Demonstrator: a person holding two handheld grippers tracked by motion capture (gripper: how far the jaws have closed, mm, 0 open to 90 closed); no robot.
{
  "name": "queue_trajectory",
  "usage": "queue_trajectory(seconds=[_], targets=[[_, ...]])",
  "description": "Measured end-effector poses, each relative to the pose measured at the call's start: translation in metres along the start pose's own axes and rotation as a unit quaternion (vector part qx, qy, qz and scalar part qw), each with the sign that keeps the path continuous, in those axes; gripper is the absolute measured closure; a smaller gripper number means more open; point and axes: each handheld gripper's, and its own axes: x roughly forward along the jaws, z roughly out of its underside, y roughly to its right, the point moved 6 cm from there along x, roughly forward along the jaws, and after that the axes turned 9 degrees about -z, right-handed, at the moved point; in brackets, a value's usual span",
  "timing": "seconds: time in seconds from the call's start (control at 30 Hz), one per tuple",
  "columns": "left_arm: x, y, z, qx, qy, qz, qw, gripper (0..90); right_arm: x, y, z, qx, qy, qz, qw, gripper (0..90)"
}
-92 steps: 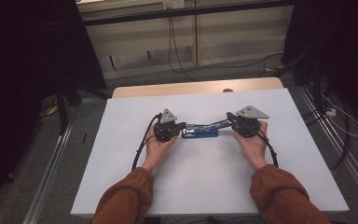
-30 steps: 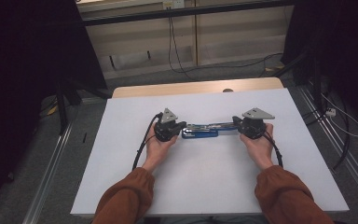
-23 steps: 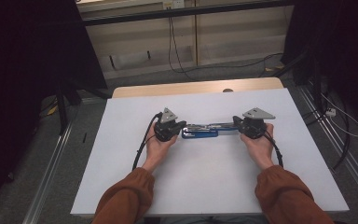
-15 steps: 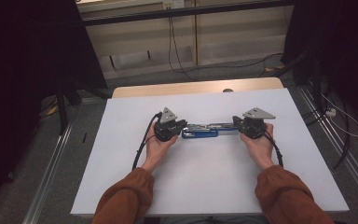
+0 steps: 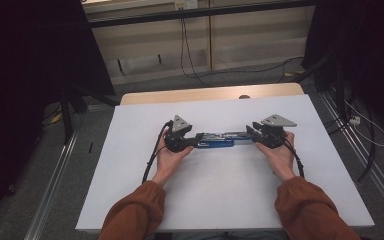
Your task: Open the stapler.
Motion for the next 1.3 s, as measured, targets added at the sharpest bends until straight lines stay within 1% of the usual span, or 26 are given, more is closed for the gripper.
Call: queue_trajectory(seconds=[0.03,0.07,0.1,0.13,0.17,0.2,0.23,0.27,0.3,0.4,0.47,0.5,0.57,0.67,0.7,0.73,0.77,0.83,0.9,1.0,1.07,1.1,1.13,1.17,1.27,1.3], targets=[[0.000,0.000,0.000,-0.004,-0.002,-0.005,1.0000,35.2,-0.001,0.001,0.000,0.001,-0.001,-0.003,1.0000,57.9],[0.000,0.000,0.000,-0.004,-0.002,-0.005,1.0000,30.4,-0.001,0.001,0.000,0.001,-0.001,-0.003,1.0000,57.9],[0.000,-0.001,-0.001,-0.006,-0.002,-0.007,0.9999,26.3,-0.004,0.002,-0.001,0.004,0.004,-0.006,1.0000,50.5],[0.000,-0.001,-0.001,-0.006,-0.002,-0.007,0.9999,23.5,-0.004,0.002,-0.001,0.004,0.004,-0.006,1.0000,50.5],[0.000,-0.001,-0.001,-0.009,-0.003,-0.005,0.9999,21.4,-0.005,0.003,-0.002,0.006,0.009,-0.009,0.9999,41.2],[0.000,-0.001,0.000,-0.009,-0.006,-0.007,0.9999,21.4,-0.005,0.003,-0.002,0.006,0.009,-0.009,0.9999,41.2],[0.000,-0.002,0.001,-0.010,-0.012,-0.013,0.9998,16.8,-0.005,0.001,-0.002,0.008,0.011,-0.032,0.9994,35.3],[0.000,-0.002,0.001,-0.010,-0.012,-0.013,0.9998,14.3,-0.005,0.001,-0.002,0.008,0.011,-0.032,0.9994,35.3],[-0.001,-0.002,0.002,-0.014,-0.012,-0.011,0.9998,13.5,-0.006,0.000,-0.002,0.002,0.010,-0.030,0.9995,24.2],[-0.003,-0.003,0.002,-0.011,-0.010,-0.016,0.9998,10.0,-0.006,-0.001,-0.004,0.010,0.017,-0.039,0.9990,20.7],[-0.007,-0.004,0.000,-0.014,0.000,-0.016,0.9998,8.2,-0.007,0.001,-0.004,0.007,0.019,-0.035,0.9992,12.9],[-0.011,-0.005,-0.001,-0.022,0.008,-0.007,0.9997,5.7,-0.008,0.002,-0.004,0.018,0.024,-0.037,0.9989,9.1],[-0.013,-0.005,-0.001,-0.023,0.009,-0.003,0.9997,3.6,-0.009,0.002,-0.004,0.019,0.023,-0.037,0.9989,7.8],[-0.019,-0.006,0.003,-0.024,0.008,0.006,0.9997,3.2,-0.014,0.002,-0.008,0.015,0.033,-0.038,0.9986,6.1],[-0.022,-0.007,0.005,-0.034,0.012,0.009,0.9993,3.4,-0.017,0.003,-0.009,0.014,0.034,-0.035,0.9987,4.4],[-0.022,-0.007,0.005,-0.034,0.012,0.009,0.9993,3.2,-0.019,0.003,-0.008,0.016,0.033,-0.035,0.9987,4.6],[-0.025,-0.008,0.006,-0.044,0.015,0.019,0.9987,3.2,-0.020,0.004,-0.007,0.014,0.033,-0.033,0.9988,4.7],[-0.027,-0.009,0.006,-0.046,0.014,0.018,0.9987,3.2,-0.021,0.004,-0.006,0.015,0.031,-0.031,0.9989,4.9],[-0.031,-0.010,0.008,-0.044,0.011,0.008,0.9989,3.6,-0.025,0.006,-0.004,0.014,0.029,-0.026,0.9991,5.3],[-0.037,-0.011,0.010,-0.042,0.008,0.007,0.9991,3.6,-0.029,0.007,-0.004,0.011,0.033,-0.022,0.9991,6.2],[-0.041,-0.012,0.011,-0.041,0.012,0.003,0.9991,3.6,-0.033,0.008,-0.003,0.012,0.035,-0.019,0.9991,6.6],[-0.046,-0.011,0.010,-0.047,0.023,0.006,0.9986,3.6,-0.036,0.008,-0.001,0.009,0.034,-0.016,0.9993,6.9],[-0.046,-0.011,0.010,-0.047,0.023,0.006,0.9986,3.6,-0.036,0.008,-0.001,0.009,0.034,-0.016,0.9993,6.9],[-0.052,-0.010,0.008,-0.048,0.033,0.009,0.9983,3.6,-0.039,0.007,0.001,0.011,0.032,-0.019,0.9992,7.9],[-0.057,-0.009,0.007,-0.042,0.036,0.005,0.9984,3.6,-0.043,0.004,0.004,0.006,0.032,-0.021,0.9993,8.2],[-0.060,-0.011,0.010,-0.047,0.037,0.000,0.9982,3.6,-0.045,0.003,0.005,0.005,0.032,-0.020,0.9993,8.4]])
